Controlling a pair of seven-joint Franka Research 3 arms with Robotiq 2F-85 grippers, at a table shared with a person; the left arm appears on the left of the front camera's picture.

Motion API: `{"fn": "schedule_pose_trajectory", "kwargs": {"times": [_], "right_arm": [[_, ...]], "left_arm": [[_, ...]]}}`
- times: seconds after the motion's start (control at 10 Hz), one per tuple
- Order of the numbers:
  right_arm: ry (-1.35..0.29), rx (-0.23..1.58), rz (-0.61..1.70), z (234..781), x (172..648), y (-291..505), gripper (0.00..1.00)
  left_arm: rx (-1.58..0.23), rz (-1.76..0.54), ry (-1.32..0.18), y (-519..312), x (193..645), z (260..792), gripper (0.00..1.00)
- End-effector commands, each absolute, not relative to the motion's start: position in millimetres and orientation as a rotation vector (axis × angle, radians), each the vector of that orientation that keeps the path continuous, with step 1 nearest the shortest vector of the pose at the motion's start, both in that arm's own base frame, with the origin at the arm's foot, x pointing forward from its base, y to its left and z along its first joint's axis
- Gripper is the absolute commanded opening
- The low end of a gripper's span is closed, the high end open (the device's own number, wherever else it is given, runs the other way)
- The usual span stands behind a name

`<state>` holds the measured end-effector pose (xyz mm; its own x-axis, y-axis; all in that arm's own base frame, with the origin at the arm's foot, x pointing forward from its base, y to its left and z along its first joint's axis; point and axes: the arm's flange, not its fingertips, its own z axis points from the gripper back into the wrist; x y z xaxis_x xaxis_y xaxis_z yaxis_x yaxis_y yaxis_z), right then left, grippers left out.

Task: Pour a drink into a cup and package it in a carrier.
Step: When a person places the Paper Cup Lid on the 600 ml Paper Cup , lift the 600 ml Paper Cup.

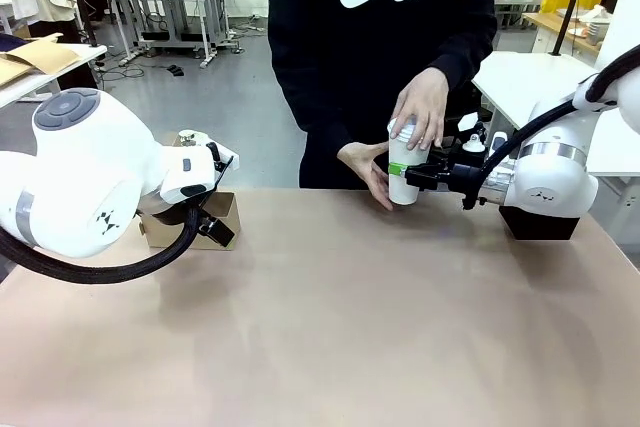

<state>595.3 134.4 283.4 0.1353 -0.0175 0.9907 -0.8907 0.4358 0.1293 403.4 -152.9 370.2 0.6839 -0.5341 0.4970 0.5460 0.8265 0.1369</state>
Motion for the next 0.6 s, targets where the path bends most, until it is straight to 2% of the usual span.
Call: {"fn": "schedule_pose_trajectory", "kwargs": {"times": [0.0,0.5], "right_arm": [[-1.300,0.920,0.771,287.2,594.6,136.4,0.81],[-1.300,0.920,0.771,287.2,594.6,136.4,0.81]], "left_arm": [[-0.025,-0.604,-0.550,-152.3,403.4,370.4,1.00],[-0.025,-0.604,-0.550,-152.3,403.4,370.4,1.00]]}}
